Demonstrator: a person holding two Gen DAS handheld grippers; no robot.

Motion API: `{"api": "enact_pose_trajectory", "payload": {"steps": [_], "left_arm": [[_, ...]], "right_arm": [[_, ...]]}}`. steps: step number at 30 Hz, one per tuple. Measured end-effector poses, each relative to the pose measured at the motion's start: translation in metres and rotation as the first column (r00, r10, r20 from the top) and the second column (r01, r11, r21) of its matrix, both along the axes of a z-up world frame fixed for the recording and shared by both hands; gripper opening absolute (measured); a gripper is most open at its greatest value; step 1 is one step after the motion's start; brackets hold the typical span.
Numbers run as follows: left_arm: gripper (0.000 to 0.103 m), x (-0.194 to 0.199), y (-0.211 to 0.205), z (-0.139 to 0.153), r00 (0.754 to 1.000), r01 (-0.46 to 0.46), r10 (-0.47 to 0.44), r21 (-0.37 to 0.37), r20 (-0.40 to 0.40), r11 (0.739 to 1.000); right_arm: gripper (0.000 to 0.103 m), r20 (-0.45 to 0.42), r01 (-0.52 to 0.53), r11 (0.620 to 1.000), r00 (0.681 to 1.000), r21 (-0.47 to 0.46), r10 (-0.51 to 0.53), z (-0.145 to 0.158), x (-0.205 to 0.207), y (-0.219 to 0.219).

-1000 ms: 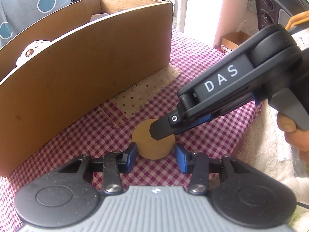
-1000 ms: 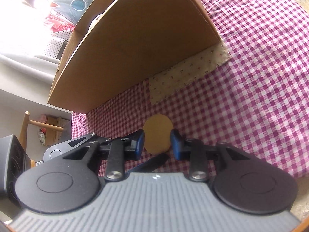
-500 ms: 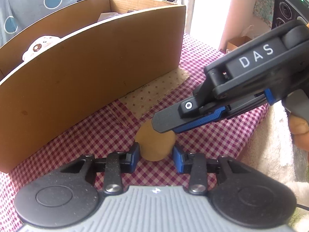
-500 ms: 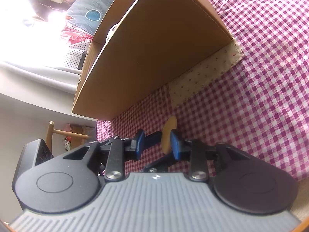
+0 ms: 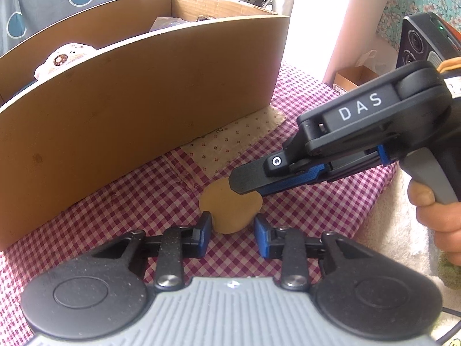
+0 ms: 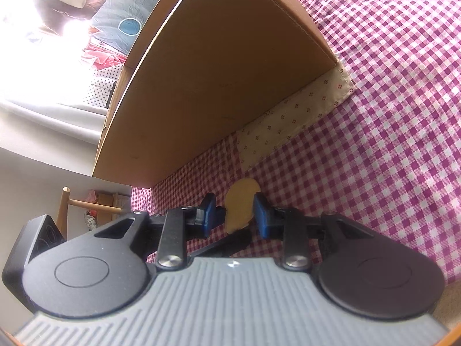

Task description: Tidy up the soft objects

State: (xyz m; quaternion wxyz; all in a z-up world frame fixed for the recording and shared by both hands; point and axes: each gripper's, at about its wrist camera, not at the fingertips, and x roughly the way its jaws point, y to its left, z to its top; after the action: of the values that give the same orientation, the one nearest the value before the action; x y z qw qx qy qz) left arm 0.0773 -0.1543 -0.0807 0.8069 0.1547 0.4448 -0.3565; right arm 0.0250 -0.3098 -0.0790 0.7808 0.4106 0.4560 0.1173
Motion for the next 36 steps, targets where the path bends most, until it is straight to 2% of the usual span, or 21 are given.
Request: {"api": "enact_pose_trajectory", "payload": {"steps": [7, 14, 22, 24, 26, 28, 30, 34, 36], "left_arm": [[0.033, 0.002, 0.003, 0.002, 1.000, -0.008, 0.008, -0.013, -0.014, 1.000], [0.033, 0.005, 0.002, 0.002, 1.000, -0.008, 0.008, -0.006, -0.017, 1.000], [0.033, 0.004, 0.001, 0.001, 1.000, -0.008, 0.008, -0.008, -0.013, 1.000], [0.033, 0.003, 0.002, 0.001, 1.000, -0.008, 0.008, -0.011, -0.011, 1.000], [0.033, 0.003, 0.003, 0.001, 1.000, -0.005, 0.005, -0.014, -0.009, 1.000], [0.038, 0.002, 0.003, 0.001, 1.000, 0.003, -0.003, -0.017, -0.009, 1.000], [0.049, 0.001, 0.003, 0.001, 1.000, 0.006, -0.006, -0.014, -0.005, 1.000], [0.049, 0.001, 0.002, 0.002, 1.000, 0.004, -0.004, 0.001, 0.010, 1.000], [0.045, 0.002, 0.004, 0.006, 1.000, -0.003, 0.003, -0.011, -0.007, 1.000]], "right_arm": [[0.025, 0.063, -0.003, 0.994, 0.998, 0.105, -0.003, 0.001, -0.001, -0.006], [0.025, 0.035, 0.020, 0.998, 0.999, 0.061, -0.022, -0.005, 0.001, -0.004], [0.025, 0.047, -0.018, 0.996, 0.999, -0.090, 0.023, 0.001, 0.004, 0.022], [0.020, 0.052, -0.027, 0.991, 0.998, -0.134, 0.035, 0.003, 0.005, 0.028], [0.009, 0.050, -0.029, 0.983, 0.998, -0.182, 0.039, 0.004, 0.005, 0.033], [0.003, 0.043, -0.024, 0.981, 0.999, -0.195, 0.033, 0.003, 0.005, 0.034], [0.001, 0.037, -0.016, 0.983, 0.999, -0.183, 0.023, 0.002, 0.005, 0.033], [0.000, 0.048, -0.017, 0.988, 0.999, -0.152, 0.024, 0.006, -0.001, 0.031], [0.000, 0.061, -0.025, 0.988, 0.998, -0.151, 0.035, 0.013, -0.004, 0.032]]}}
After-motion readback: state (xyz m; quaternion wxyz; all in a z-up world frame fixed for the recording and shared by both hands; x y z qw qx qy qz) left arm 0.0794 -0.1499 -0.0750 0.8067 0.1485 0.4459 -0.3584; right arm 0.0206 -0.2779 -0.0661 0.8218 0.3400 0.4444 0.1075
